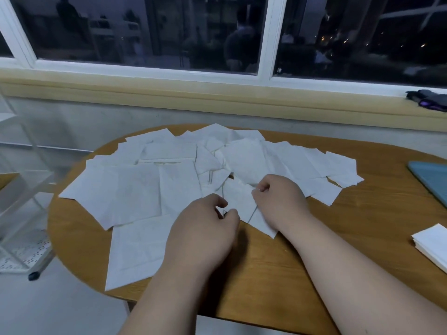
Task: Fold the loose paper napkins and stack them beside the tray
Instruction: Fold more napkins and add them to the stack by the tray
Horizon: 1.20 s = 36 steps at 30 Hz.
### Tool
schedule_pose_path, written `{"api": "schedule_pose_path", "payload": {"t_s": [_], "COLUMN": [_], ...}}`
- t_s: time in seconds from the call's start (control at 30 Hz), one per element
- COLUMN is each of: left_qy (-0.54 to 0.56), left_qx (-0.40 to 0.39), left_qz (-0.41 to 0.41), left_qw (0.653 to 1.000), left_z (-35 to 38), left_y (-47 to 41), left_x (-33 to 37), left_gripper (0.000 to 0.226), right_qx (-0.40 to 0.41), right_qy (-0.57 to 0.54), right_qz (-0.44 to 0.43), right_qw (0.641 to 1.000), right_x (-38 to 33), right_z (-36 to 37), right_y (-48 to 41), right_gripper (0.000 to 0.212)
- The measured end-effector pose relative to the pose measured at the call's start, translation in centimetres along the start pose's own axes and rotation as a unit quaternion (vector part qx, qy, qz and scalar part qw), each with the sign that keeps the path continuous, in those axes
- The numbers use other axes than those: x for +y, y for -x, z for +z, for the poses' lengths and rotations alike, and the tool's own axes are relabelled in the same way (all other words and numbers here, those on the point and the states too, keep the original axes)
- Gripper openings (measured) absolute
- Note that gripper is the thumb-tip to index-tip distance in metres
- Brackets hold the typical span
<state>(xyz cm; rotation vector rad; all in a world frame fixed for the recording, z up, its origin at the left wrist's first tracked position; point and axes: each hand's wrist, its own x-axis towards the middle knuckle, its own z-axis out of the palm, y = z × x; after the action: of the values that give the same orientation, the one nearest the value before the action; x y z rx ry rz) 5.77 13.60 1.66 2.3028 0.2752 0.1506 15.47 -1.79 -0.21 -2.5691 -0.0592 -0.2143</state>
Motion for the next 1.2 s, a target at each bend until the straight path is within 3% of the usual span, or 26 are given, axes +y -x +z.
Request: {"api": "schedule_pose_path", "payload": {"t_s": [0.23, 0.37, 0.47, 0.63, 0.7, 0.83, 0.97, 1.1, 1.2], "left_qy": [0.008, 0.023, 0.035, -0.010, -0.047, -0.108, -0.092, -0.017, -0.004], "left_qx": [0.010, 0.003, -0.020, -0.104, -0.145, -0.170, -0.172, -0.179, -0.144], "left_qz": [0.049, 0.111, 0.165, 0.244, 0.270, 0.336, 0.351, 0.275, 0.220], "left_qw": [0.999, 0.994, 0.986, 0.964, 0.951, 0.920, 0.916, 0.945, 0.965], "left_z": [0.3, 0.9, 1.5, 2.3, 2.5, 3.7, 3.9, 3.7, 4.5], "left_y": [0.5, 1.1, 1.9, 3.3, 4.0, 4.8, 5.5, 6.3, 6.1], "left_x": [0.5, 1.1, 1.8, 2.0, 2.1, 1.7, 1.9, 3.1, 3.4], "left_gripper": [0.026, 0.028, 0.034, 0.073, 0.077, 0.064, 0.007, 0.009, 0.008], "right_qx": [0.060, 0.112, 0.125, 0.029, -0.008, -0.026, -0.023, 0.014, 0.019], "right_qy": [-0.066, -0.156, -0.161, -0.033, -0.013, -0.053, -0.138, -0.211, -0.187], "right_qz": [-0.021, 0.006, -0.018, -0.096, -0.113, -0.112, -0.101, -0.060, -0.008], "right_qw": [0.996, 0.981, 0.979, 0.994, 0.993, 0.992, 0.985, 0.976, 0.982], "right_x": [1.1, 2.9, 4.7, 8.4, 9.6, 10.8, 11.3, 11.4, 11.7], "right_z": [-4.6, -8.4, -10.7, -12.0, -12.2, -12.7, -13.4, -13.5, -12.9], "right_y": [5.0, 8.1, 10.9, 15.2, 15.9, 16.1, 16.7, 16.3, 15.3], "right_gripper": [0.011, 0.012, 0.010, 0.007, 0.008, 0.004, 0.009, 0.020, 0.017]}}
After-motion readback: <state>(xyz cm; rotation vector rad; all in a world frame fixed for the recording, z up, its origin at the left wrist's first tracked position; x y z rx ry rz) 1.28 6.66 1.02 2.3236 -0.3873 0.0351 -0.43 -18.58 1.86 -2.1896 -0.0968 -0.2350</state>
